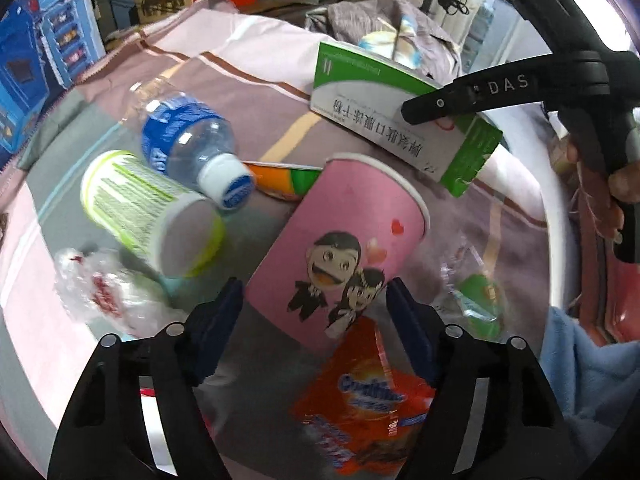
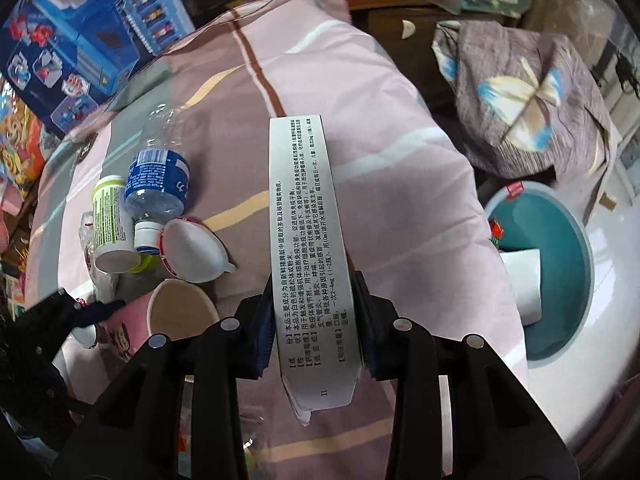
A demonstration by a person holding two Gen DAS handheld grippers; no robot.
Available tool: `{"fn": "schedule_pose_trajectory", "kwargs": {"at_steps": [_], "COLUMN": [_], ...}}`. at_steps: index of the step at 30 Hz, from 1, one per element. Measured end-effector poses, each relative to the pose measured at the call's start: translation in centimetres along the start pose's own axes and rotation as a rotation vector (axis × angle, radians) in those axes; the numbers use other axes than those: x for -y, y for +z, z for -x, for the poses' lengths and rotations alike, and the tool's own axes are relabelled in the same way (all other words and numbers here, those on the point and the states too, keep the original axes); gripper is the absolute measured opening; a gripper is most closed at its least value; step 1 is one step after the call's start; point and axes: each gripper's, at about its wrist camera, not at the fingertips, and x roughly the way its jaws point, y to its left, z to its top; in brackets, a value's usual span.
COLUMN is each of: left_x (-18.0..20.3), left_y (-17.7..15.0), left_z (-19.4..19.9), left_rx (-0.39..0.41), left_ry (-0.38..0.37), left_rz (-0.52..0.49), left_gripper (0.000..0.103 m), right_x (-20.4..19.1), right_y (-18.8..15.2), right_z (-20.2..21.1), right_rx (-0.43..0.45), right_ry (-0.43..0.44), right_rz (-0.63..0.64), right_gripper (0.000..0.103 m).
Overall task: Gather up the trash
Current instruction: 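Grasp the white medicine box with the right tool, then grasp the pink paper cup with the left tool while the right tool lifts the box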
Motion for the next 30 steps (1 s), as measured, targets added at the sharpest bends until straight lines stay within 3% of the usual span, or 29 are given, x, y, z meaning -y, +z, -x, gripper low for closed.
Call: {"fn": "schedule_pose_trajectory", "kwargs": {"at_steps": [2,6,11,20,21,22,30], "left_x": [0.8,1.5,1.4,3.5,3.7,3.7,3.0], "left_y": [0.2,0.8,1.3,2.6,2.6,2.6,3.2], "left_z": [-0.1,-0.1,0.5,-3.1,-3.5,-3.7,-0.9], "left_rx": [-0.011,-0.017,-0.003,-0.069,-0.074,-0.083,-0.02], "left_ry": [-0.022,0.03,0.093,0.099,0.099,0.085,0.09], "left_rz": [-0.006,-0.033,-0.055,-0.145,-0.14,-0.124,0.069], "left_gripper": [0.074,0.075,0.09,0.093,0.085,0.066,0.063], "right_x": [0.5,2.0,3.8,5.0,5.2,5.4,5.9], "right_y": [-0.3,-1.2,-2.2,-3.1,-3.1,-3.1,-2.8], "right_z": [0.2,0.8,0.9,1.2,1.2,1.2,2.1], "right_rx": [0.003,0.005,-0.009,-0.002,0.0,0.002,0.055], "right_ry": [0.004,0.011,0.029,0.066,0.072,0.078,0.142], "right_rz": [-0.005,-0.015,-0.037,-0.077,-0.083,-0.089,-0.101], "right_gripper": [0.033,0.033,0.033,0.033,0.033,0.033,0.03]}}
